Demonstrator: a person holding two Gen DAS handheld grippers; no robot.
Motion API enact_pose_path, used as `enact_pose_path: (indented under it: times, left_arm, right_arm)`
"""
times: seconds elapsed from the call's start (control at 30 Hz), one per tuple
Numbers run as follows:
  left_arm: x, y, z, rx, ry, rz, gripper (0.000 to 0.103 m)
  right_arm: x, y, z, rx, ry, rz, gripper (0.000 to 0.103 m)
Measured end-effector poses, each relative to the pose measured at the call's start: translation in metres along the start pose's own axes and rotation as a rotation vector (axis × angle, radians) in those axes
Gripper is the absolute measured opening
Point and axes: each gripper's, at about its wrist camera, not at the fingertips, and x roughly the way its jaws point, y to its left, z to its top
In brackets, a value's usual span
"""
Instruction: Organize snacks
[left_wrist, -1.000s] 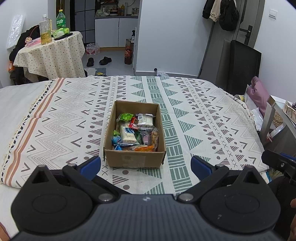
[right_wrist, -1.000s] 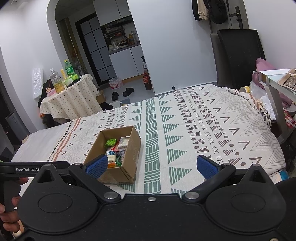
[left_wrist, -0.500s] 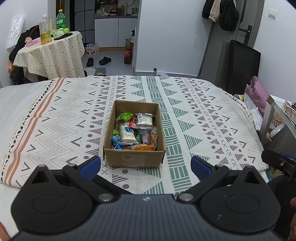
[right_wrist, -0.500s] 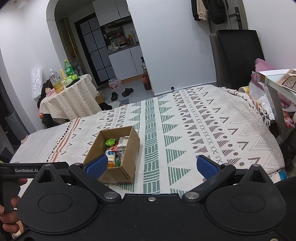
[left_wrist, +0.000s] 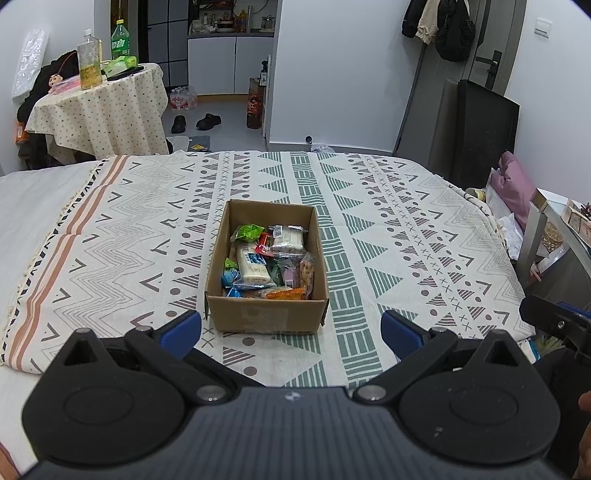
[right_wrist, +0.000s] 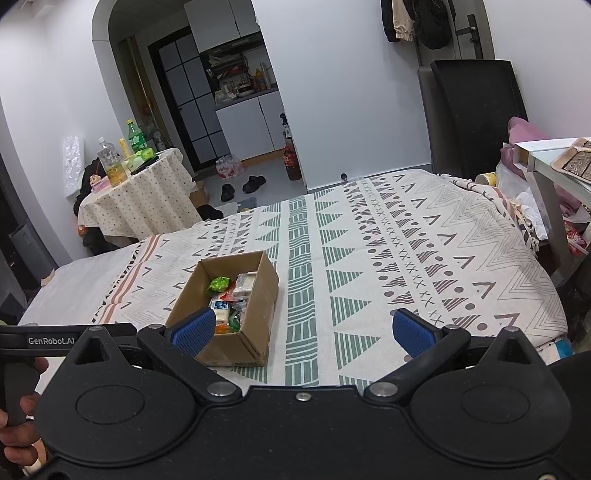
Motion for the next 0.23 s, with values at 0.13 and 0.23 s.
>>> enact_pose_path:
  times: [0.13,0.23]
  left_arm:
    - [0.0022,0.0017,-0.0009,-0.006,0.003,0.002,0.103]
    - [0.0027,0.0011,-0.0008,-0.001,0.004,0.000,0.103]
  right_arm:
    - [0.0002,-0.0003,-0.0004,0.000,0.000,0.001,0.103]
    - [0.0003,-0.0004,-0.0005,0.001,0.000,0.001,0.103]
